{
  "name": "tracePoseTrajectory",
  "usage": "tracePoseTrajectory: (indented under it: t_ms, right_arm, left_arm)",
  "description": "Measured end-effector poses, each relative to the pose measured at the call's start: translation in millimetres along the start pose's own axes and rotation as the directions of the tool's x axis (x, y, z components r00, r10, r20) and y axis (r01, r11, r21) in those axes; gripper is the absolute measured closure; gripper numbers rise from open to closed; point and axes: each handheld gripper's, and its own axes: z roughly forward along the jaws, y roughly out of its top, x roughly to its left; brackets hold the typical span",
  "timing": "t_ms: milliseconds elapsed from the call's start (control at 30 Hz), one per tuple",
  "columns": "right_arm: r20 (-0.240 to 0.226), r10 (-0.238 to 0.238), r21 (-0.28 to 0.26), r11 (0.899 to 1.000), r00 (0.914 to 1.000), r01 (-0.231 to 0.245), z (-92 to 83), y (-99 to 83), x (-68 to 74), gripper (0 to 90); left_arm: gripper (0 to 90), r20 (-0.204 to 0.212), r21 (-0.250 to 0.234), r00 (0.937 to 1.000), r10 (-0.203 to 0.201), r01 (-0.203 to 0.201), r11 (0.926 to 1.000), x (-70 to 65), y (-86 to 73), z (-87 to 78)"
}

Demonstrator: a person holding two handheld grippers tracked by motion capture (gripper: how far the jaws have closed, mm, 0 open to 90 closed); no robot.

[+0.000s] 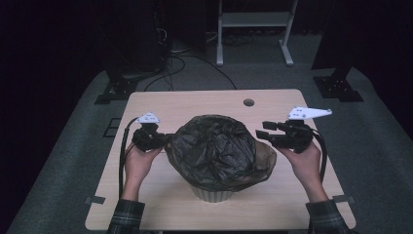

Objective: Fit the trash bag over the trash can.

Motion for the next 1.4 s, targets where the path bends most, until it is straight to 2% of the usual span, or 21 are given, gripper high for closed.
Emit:
tracePoseTrajectory:
  t_ms: [100,167,267,333,433,500,533,567,633,667,733,867,1067,1233,1400]
  right_arm:
    - [-0.077,-0.046,-0.018,0.999,0.9960,0.044,-17.9,-7.8,23.1,43.2]
    - [-0.107,-0.068,-0.013,0.998,0.9920,0.067,-25.7,-14.6,36.5,41.3]
    - [-0.173,-0.056,-0.015,0.998,0.9833,0.054,-31.1,-24.2,47.7,39.6]
    - [-0.189,-0.054,-0.009,0.999,0.9806,0.053,-30.2,-29.3,52.7,38.1]
    - [-0.211,-0.037,0.029,0.999,0.9768,0.044,-21.7,-36.2,56.1,38.7]
    - [-0.236,-0.030,0.051,0.998,0.9712,0.044,-14.8,-41.1,58.1,47.1]
    - [-0.236,-0.033,0.063,0.997,0.9711,0.049,-11.7,-43.3,59.4,52.5]
    - [-0.250,-0.031,0.081,0.995,0.9678,0.053,-8.5,-45.4,60.1,64.2]
    - [-0.257,-0.055,0.083,0.993,0.9649,0.078,-5.6,-49.0,63.1,78.9]
    - [-0.270,-0.062,0.087,0.992,0.9609,0.088,-4.5,-50.1,64.2,86.2]
    - [-0.272,-0.073,0.094,0.990,0.9597,0.102,-3.4,-51.4,66.3,89.4]
    - [-0.278,-0.083,0.145,0.981,0.9571,0.127,2.9,-57.3,67.9,89.9]
    - [-0.249,-0.075,0.257,0.956,0.9655,0.141,23.4,-81.6,65.0,90.0]
    - [-0.231,-0.061,0.321,0.937,0.9710,0.136,39.5,-99.3,58.5,90.0]
    - [-0.216,-0.054,0.356,0.925,0.9750,0.130,50.9,-111.1,53.7,90.0]
  left_arm:
    - [90.0,-0.003,-0.011,1.0000,0.008,-0.008,0.9999,-2.7,-2.2,-7.2]
    - [90.0,-0.002,-0.014,0.9999,0.011,-0.011,0.9998,-3.4,-3.6,-11.0]
    - [90.0,0.000,-0.022,1.0000,0.009,-0.009,0.9997,-4.3,-5.5,-14.9]
    - [90.0,0.000,-0.024,1.0000,0.008,-0.008,0.9997,-4.6,-5.9,-16.2]
    - [90.0,0.004,-0.025,1.0000,0.007,-0.007,0.9997,-4.0,-5.7,-16.4]
    - [90.0,0.009,-0.030,0.9999,0.009,-0.008,0.9995,-3.6,-5.2,-16.1]
    - [90.0,0.010,-0.032,0.9999,0.009,-0.009,0.9994,-3.6,-4.8,-15.9]
    - [90.0,0.013,-0.034,0.9999,0.011,-0.011,0.9994,-3.5,-4.3,-15.8]
    - [90.0,0.015,-0.038,0.9998,0.014,-0.014,0.9992,-3.6,-3.1,-15.9]
    - [90.0,0.018,-0.042,0.9998,0.012,-0.011,0.9990,-3.8,-2.7,-15.9]
    - [90.0,0.020,-0.045,0.9997,0.012,-0.011,0.9989,-3.9,-2.1,-16.0]
    - [90.0,0.022,-0.040,0.9997,0.012,-0.011,0.9992,-3.9,-1.7,-14.1]
    - [90.0,0.020,-0.013,0.9998,0.007,-0.006,0.9999,-2.4,-5.9,-6.6]
    - [89.9,0.019,0.005,0.9998,-0.001,0.001,1.0000,-0.2,-10.1,-1.5]
    - [90.0,0.010,0.025,0.9999,-0.008,0.008,0.9997,2.3,-16.0,4.1]
